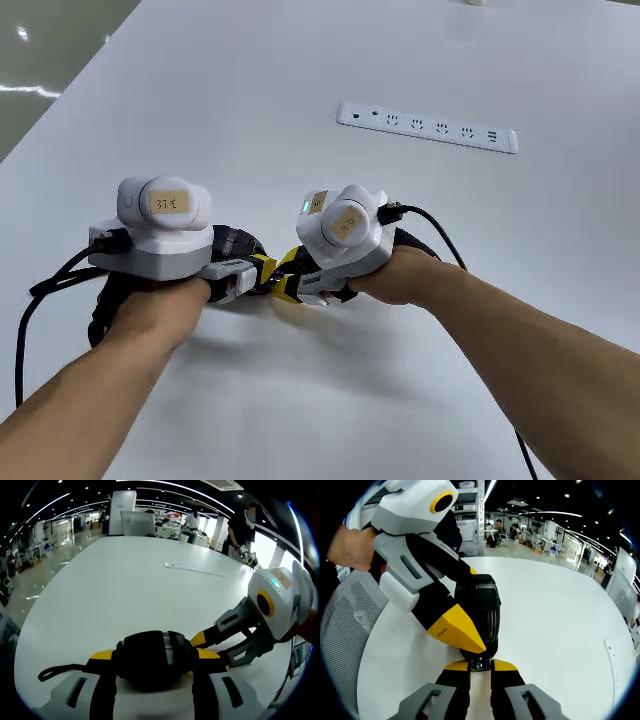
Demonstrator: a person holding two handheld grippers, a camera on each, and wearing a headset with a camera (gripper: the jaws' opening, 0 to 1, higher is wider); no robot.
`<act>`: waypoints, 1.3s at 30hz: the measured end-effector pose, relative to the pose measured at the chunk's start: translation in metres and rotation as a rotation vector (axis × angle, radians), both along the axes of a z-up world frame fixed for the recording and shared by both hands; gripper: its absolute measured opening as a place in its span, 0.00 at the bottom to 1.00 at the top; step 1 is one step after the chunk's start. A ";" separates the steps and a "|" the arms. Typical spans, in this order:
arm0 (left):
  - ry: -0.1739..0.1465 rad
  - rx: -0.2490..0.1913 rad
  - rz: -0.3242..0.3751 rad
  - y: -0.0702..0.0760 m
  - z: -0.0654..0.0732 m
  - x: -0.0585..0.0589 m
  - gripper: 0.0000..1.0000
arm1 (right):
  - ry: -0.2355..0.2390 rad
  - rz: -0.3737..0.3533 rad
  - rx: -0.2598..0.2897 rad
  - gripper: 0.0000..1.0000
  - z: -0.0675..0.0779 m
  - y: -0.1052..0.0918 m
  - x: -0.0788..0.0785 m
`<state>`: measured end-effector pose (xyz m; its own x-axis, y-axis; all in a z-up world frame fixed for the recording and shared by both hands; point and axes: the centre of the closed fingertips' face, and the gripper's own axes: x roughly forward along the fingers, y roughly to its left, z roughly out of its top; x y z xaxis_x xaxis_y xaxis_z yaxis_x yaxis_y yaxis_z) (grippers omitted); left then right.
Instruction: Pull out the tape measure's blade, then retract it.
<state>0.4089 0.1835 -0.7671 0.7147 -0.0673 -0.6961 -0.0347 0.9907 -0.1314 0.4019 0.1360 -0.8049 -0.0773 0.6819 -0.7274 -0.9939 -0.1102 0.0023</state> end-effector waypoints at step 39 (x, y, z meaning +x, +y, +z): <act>0.017 0.010 -0.070 -0.003 -0.006 -0.011 0.66 | -0.015 -0.117 0.029 0.28 0.015 -0.040 0.007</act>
<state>0.3976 0.1809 -0.7730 0.6964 -0.1098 -0.7092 0.0324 0.9920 -0.1219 0.4089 0.0961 -0.7895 0.0147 0.7065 -0.7076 -0.9999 0.0068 -0.0140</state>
